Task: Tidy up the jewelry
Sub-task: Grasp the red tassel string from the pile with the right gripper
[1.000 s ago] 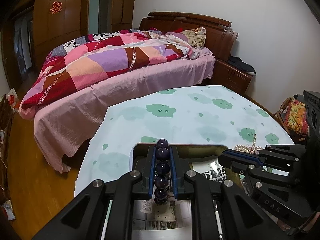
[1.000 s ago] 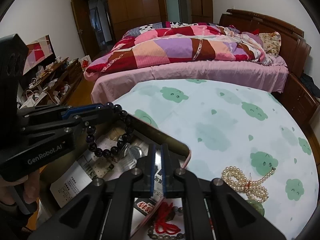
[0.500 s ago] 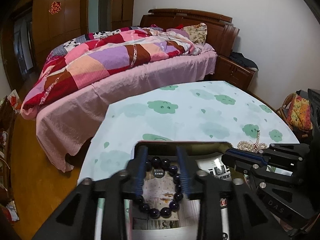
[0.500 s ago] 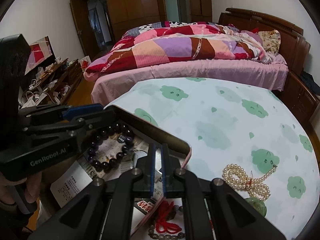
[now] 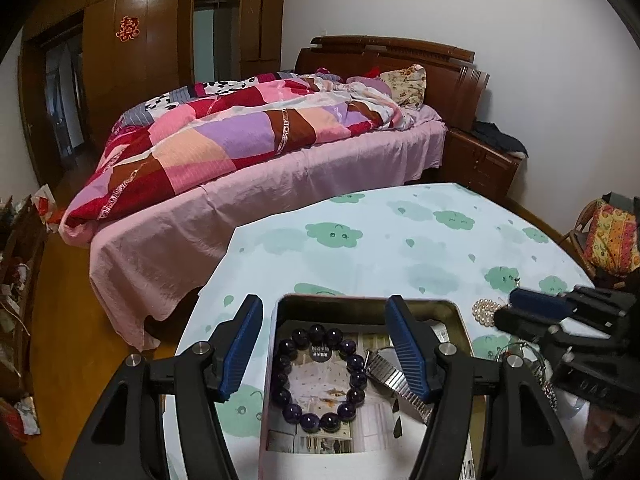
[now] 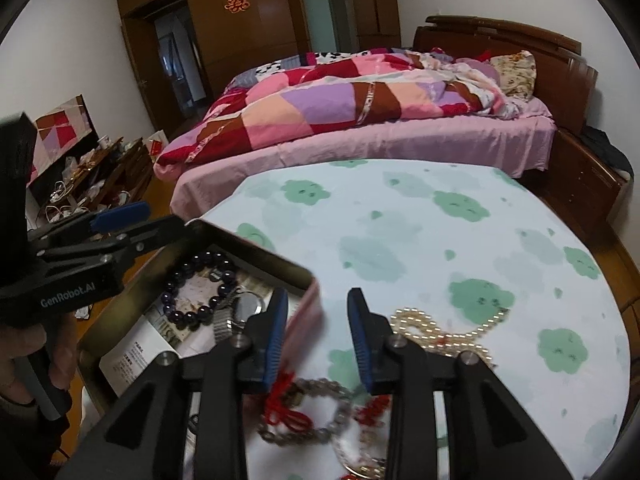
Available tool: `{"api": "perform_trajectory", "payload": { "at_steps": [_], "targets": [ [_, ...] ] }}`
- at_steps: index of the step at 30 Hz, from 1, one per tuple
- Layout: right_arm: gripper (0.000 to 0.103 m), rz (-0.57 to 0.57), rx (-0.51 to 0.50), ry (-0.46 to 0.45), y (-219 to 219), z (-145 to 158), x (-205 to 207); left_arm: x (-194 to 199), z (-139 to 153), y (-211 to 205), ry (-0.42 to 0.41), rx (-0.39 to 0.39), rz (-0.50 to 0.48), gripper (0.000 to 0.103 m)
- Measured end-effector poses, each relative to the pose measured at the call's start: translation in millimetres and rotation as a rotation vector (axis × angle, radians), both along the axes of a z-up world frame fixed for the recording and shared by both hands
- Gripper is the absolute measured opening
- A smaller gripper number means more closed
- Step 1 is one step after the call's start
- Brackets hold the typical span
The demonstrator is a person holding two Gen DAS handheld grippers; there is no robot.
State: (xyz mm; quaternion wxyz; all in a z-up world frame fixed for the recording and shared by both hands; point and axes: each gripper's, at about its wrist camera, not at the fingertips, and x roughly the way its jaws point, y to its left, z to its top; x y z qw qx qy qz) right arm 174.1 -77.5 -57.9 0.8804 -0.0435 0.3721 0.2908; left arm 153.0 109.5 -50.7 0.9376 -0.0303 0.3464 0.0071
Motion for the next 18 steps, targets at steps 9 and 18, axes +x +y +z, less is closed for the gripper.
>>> {"api": "perform_trajectory", "payload": {
  "at_steps": [9, 18],
  "targets": [
    [0.038, -0.031, 0.000, 0.039, -28, -15, -7, -21, -3, -18, -0.014, 0.006, 0.007, 0.064],
    [0.038, 0.091, -0.042, 0.078, -13, -36, -36, -37, -11, -14, -0.002, 0.007, 0.060, 0.064]
  ]
}}
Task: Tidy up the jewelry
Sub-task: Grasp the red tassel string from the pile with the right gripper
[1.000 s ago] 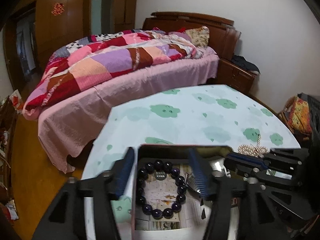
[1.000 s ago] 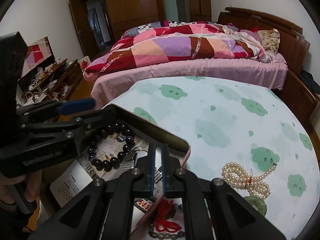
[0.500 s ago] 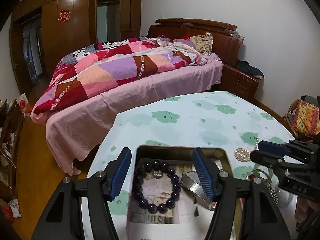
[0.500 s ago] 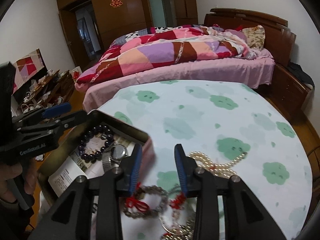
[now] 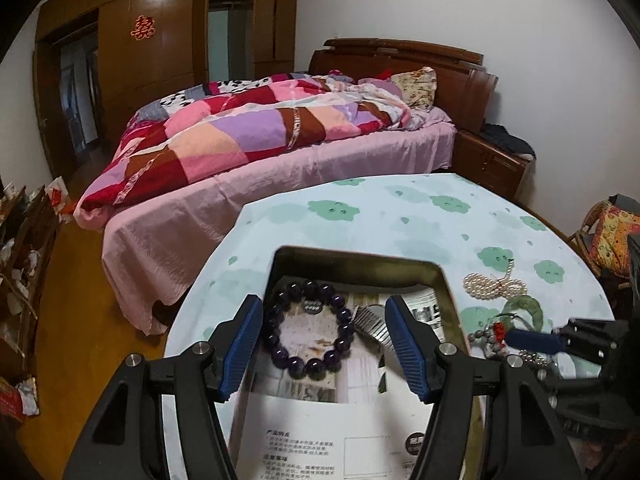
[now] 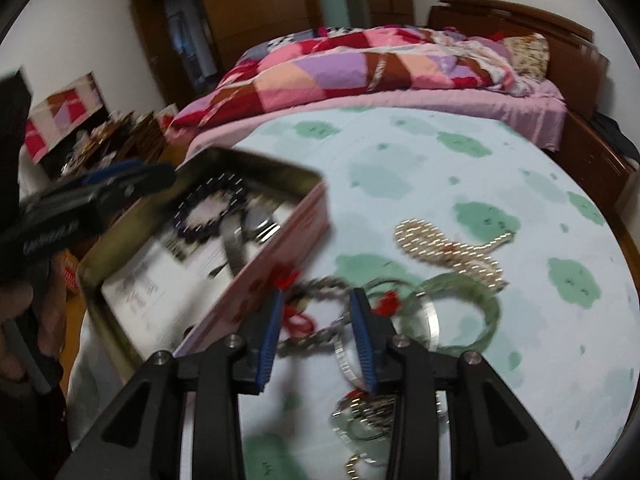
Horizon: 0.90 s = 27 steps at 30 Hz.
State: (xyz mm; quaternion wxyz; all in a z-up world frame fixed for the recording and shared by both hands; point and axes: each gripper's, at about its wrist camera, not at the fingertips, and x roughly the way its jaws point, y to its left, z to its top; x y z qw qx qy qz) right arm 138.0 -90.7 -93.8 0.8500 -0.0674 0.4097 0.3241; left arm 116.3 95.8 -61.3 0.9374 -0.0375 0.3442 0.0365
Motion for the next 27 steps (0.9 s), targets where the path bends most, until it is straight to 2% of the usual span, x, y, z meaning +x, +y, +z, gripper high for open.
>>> {"api": "perform_trajectory", "payload": {
  "at_steps": [4, 8, 10, 11, 15, 20, 27],
  "targets": [
    [0.037, 0.063, -0.043, -0.006, 17, -7, -5, -1, -5, 1, 0.015, -0.009, 0.008, 0.064],
    [0.033, 0.068, -0.099, -0.006, 24, -18, 3, -2, -6, 2, 0.020, -0.020, 0.011, 0.064],
    [0.014, 0.081, -0.078, 0.020, 23, -22, 8, -3, -4, 1, 0.018, -0.023, 0.007, 0.064],
    [0.009, 0.085, -0.060, 0.024, 21, -21, 8, -4, -3, 0, 0.015, -0.027, 0.001, 0.064],
    [0.007, 0.064, 0.035, -0.008, 6, -5, 0, -6, 2, -11, 0.003, -0.032, -0.045, 0.064],
    [0.007, -0.024, 0.117, -0.066, -34, 21, -6, -7, 8, -34, -0.009, -0.020, -0.106, 0.064],
    [0.007, -0.116, 0.148, -0.073, -69, 25, -7, -7, 8, -82, 0.005, 0.023, -0.214, 0.064]
  ]
}}
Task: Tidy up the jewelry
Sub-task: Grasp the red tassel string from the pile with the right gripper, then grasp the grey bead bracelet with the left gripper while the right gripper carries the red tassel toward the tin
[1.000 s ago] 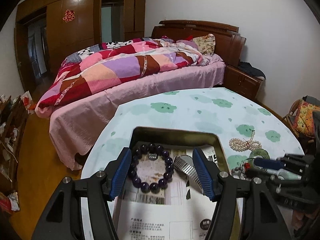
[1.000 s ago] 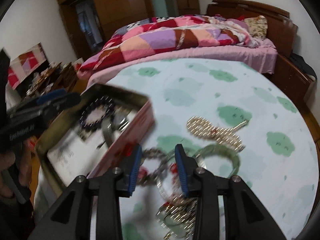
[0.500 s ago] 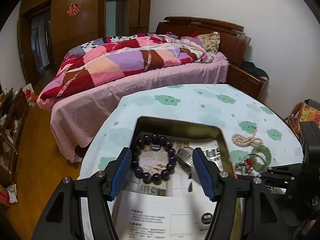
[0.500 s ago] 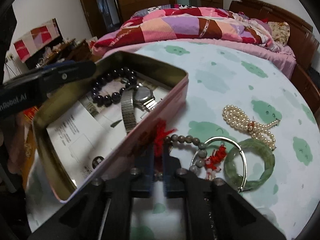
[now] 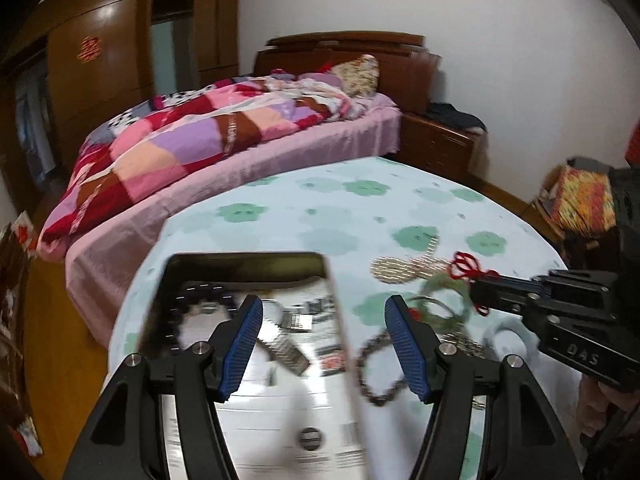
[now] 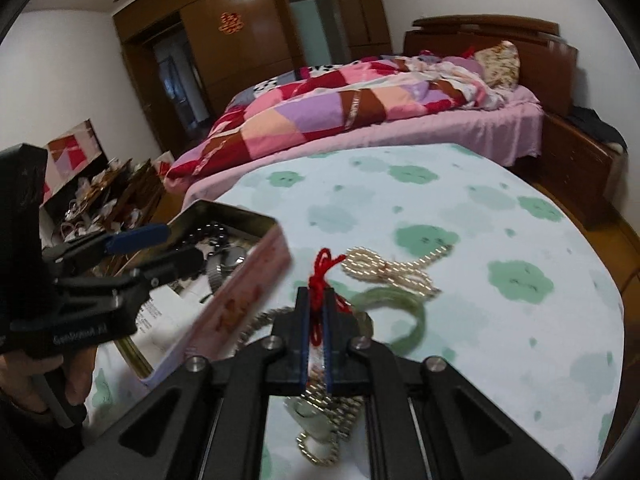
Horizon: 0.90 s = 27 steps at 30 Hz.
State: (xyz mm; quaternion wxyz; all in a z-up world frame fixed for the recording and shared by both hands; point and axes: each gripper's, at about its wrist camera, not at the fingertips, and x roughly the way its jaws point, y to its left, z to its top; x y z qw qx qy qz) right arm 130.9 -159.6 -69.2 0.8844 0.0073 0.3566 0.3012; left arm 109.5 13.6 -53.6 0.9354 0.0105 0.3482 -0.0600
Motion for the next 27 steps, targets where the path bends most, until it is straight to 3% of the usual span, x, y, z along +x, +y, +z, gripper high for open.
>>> {"api": "perform_trajectory", "payload": {
  "at_steps": [8, 10, 12, 14, 20, 22, 23, 24, 25, 27],
  "targets": [
    [0.007, -0.067, -0.003, -0.005, -27, -9, -5, 9, -16, -44, 0.058, 0.055, -0.046, 0.064],
    [0.007, -0.079, -0.001, -0.009, -32, -10, -5, 9, -20, -52, 0.069, 0.064, -0.052, 0.060],
    [0.007, -0.083, 0.006, -0.010, -36, -11, -5, 12, -26, -58, 0.096, 0.061, -0.062, 0.048],
    [0.007, -0.083, 0.014, -0.011, -38, -12, -6, 16, -34, -63, 0.131, 0.063, -0.068, 0.043],
    [0.007, -0.088, 0.029, -0.031, -43, -16, -10, 23, -52, -72, 0.194, 0.065, -0.065, 0.039],
    [0.007, -0.087, 0.036, -0.033, -45, -16, -11, 24, -56, -78, 0.184, 0.113, -0.056, 0.039],
    [0.007, -0.085, 0.038, -0.036, -45, -15, -12, 24, -55, -79, 0.181, 0.109, -0.056, 0.037],
    [0.007, -0.083, 0.041, -0.039, -45, -15, -13, 25, -56, -79, 0.183, 0.099, -0.058, 0.021],
    [0.007, -0.080, 0.044, -0.042, -45, -14, -13, 26, -58, -79, 0.194, 0.095, -0.061, 0.015],
    [0.007, -0.077, 0.047, -0.050, -45, -12, -15, 26, -62, -81, 0.193, 0.116, -0.073, 0.011]
  ]
}}
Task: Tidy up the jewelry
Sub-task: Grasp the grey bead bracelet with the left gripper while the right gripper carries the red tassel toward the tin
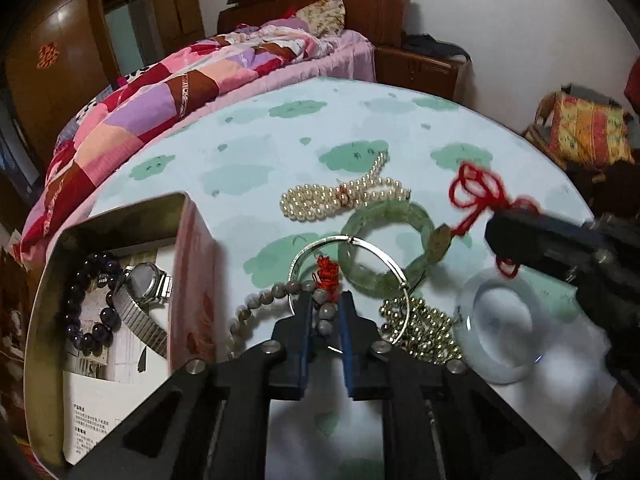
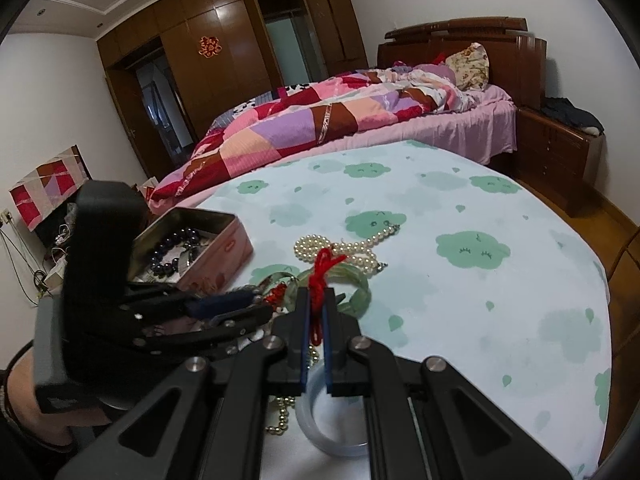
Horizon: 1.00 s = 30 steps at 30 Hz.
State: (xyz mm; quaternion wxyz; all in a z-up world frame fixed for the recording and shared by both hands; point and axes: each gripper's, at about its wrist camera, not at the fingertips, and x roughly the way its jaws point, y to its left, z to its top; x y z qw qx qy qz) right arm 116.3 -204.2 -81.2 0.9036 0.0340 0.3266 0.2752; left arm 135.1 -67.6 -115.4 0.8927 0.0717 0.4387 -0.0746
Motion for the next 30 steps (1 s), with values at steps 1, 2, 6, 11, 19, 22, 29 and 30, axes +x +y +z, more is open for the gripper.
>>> {"api": "perform_trajectory", "payload": {
  "at_steps": [1, 2, 6, 11, 19, 22, 29, 30],
  "targets": [
    [0.007, 0.001, 0.000, -0.004, 0, 1, -1, 0, -1, 0, 0.000, -0.002, -0.002, 0.011],
    [0.007, 0.003, 0.001, -0.008, 1, 2, -1, 0, 0, 0, 0.000, -0.007, -0.002, 0.010],
    [0.007, 0.007, 0.002, -0.013, 2, 2, -2, -5, 6, 2, -0.015, -0.033, -0.013, 0.008],
    [0.007, 0.002, 0.005, -0.020, 1, 4, -2, -15, 26, 6, -0.075, -0.058, -0.017, 0.008],
    [0.007, 0.012, 0.007, -0.038, 5, 10, -6, -32, 65, 24, -0.179, -0.118, -0.002, 0.008],
    [0.007, 0.012, 0.006, -0.046, 6, 13, -8, -35, 75, 31, -0.208, -0.135, 0.003, 0.008],
    [0.007, 0.014, 0.001, -0.055, 11, 18, -12, -42, 87, 48, -0.254, -0.154, 0.028, 0.008],
    [0.007, 0.018, 0.000, -0.055, 13, 18, -12, -42, 89, 50, -0.259, -0.154, 0.030, 0.008]
  ]
}}
